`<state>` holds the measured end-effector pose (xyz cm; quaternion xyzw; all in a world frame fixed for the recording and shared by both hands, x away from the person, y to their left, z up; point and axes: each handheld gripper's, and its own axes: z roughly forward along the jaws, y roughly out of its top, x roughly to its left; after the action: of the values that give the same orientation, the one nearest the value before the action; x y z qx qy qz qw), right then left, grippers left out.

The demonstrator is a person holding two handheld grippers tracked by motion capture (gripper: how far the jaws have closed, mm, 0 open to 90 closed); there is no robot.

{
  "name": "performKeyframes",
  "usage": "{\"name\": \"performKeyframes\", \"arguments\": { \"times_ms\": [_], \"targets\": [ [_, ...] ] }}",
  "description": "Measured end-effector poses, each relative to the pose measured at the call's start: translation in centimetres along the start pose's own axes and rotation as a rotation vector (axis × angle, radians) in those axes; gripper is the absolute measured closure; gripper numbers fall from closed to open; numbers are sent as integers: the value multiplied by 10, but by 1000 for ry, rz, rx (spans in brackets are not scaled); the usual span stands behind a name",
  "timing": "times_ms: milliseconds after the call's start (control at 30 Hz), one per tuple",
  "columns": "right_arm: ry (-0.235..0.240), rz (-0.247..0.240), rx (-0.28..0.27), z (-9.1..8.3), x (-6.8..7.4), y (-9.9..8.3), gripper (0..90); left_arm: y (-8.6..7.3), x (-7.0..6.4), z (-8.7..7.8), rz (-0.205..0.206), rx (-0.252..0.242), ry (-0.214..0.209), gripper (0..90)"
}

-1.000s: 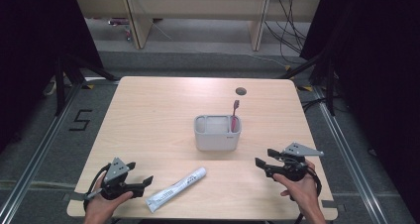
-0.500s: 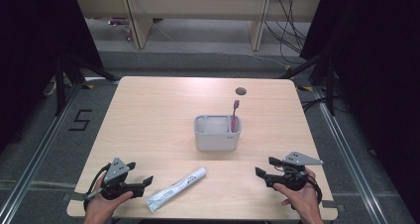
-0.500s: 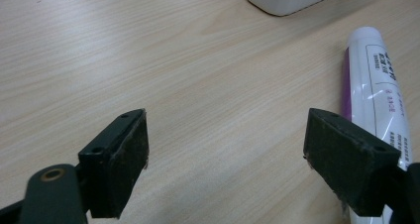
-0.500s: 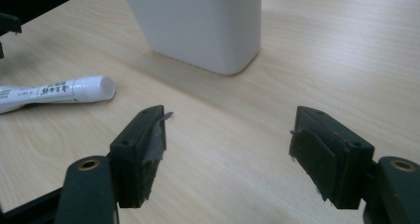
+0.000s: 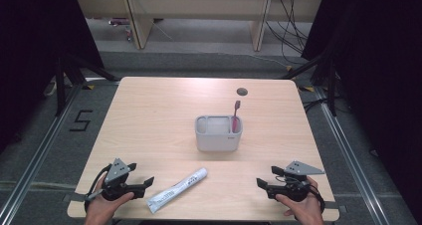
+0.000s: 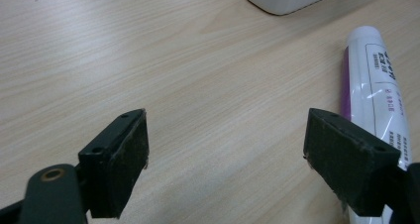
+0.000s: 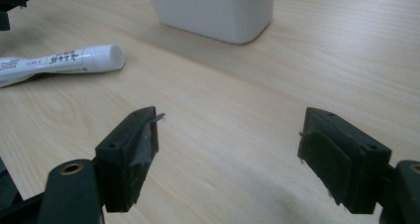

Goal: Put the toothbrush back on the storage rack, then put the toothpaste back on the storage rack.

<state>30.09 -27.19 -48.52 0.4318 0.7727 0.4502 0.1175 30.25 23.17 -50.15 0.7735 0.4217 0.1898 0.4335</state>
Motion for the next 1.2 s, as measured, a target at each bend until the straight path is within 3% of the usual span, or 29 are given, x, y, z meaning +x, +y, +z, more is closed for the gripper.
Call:
{"name": "performKeyframes", "arguments": {
  "times_ms": [133, 167, 267, 300, 333, 433, 467, 533, 700, 867, 967, 1200],
  "targets": [
    [-3, -39, 8, -2, 1, -5, 218, 0, 0, 0, 0, 0, -1, 172],
    [7, -7, 12, -1, 5, -7, 217, 0, 0, 0, -1, 0, -1, 172],
    [6, -42, 30, -3, 4, -10, 217, 0, 0, 0, -3, 0, -1, 172],
    [3, -21, 36, -6, 6, -11, 217, 0, 0, 0, -4, -1, 2, 172],
    [-1, -41, 29, -7, 6, -12, 216, 0, 0, 0, -5, -1, 0, 172],
    [-1, -30, 39, -6, 7, -15, 216, 0, 0, 0, -2, 1, -2, 172],
    [19, -30, 47, -8, 9, -17, 216, 0, 0, 0, -2, 1, 0, 172],
    [0, -49, 56, -9, 8, -18, 216, 0, -1, 0, 0, 5, 3, 172],
    [4, -54, 55, -13, 9, -21, 216, -1, 0, 0, -3, 1, 1, 172],
    [1, -23, 63, -12, 11, -24, 217, 0, -1, -2, -13, -9, -3, 172],
    [3, -56, 57, -14, 8, -24, 218, 2, -4, -4, -11, -11, -35, 185],
    [-9, -55, 65, -15, 7, -24, 222, 6, -10, -12, -27, -38, -95, 269]
  ]
}}
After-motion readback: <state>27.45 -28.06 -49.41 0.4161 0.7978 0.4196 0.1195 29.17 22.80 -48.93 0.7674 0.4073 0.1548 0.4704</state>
